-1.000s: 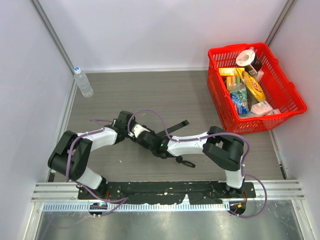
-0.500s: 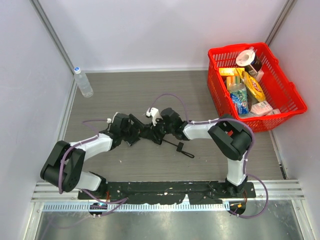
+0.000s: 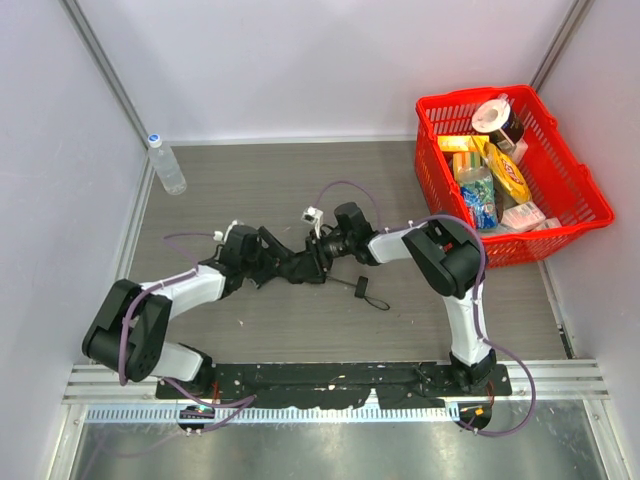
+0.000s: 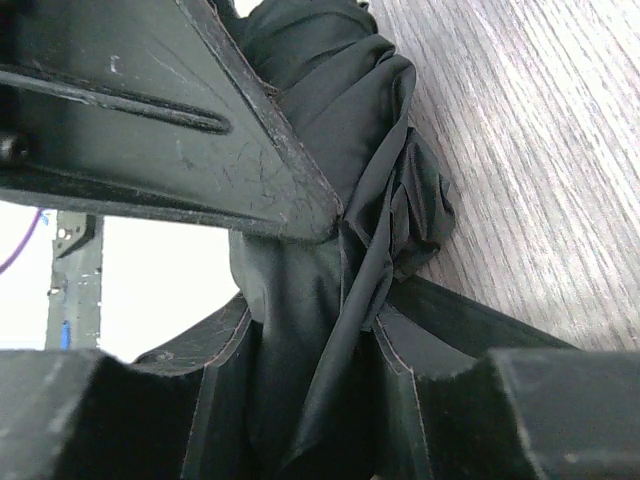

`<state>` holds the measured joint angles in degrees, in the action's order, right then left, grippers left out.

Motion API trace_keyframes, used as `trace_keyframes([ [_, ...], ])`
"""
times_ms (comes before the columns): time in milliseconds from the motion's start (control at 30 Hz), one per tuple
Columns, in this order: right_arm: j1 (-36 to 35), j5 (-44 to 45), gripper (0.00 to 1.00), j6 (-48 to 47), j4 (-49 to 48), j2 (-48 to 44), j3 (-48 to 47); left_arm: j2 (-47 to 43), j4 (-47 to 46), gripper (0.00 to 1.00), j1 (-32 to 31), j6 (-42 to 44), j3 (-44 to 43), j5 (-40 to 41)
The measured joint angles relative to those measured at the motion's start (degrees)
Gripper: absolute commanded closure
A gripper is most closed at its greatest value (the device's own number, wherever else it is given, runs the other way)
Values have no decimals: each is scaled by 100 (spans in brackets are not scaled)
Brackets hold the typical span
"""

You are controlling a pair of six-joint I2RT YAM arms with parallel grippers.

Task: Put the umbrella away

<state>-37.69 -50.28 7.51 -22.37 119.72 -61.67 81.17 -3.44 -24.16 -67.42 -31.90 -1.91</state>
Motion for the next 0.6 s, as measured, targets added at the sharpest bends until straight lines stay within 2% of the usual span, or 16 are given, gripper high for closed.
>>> trace_keyframes([
  [100, 103, -295, 99, 280, -227, 162, -35, 114, -103, 40, 17, 17, 9, -15],
  [133, 131, -391, 99, 352, -245, 223, -79, 155, -177, 52, 17, 26, 22, -17],
  [300, 219, -542, 99, 549, -144, 337, -221, 321, -682, 93, 50, -197, 114, -72],
  [400, 240, -511, 99, 662, -24, 332, -260, 361, -872, 100, 105, -387, 116, -118],
  [600, 166, 24, 74, 529, 531, 57, -273, 439, -970, 100, 109, -378, 122, -179],
])
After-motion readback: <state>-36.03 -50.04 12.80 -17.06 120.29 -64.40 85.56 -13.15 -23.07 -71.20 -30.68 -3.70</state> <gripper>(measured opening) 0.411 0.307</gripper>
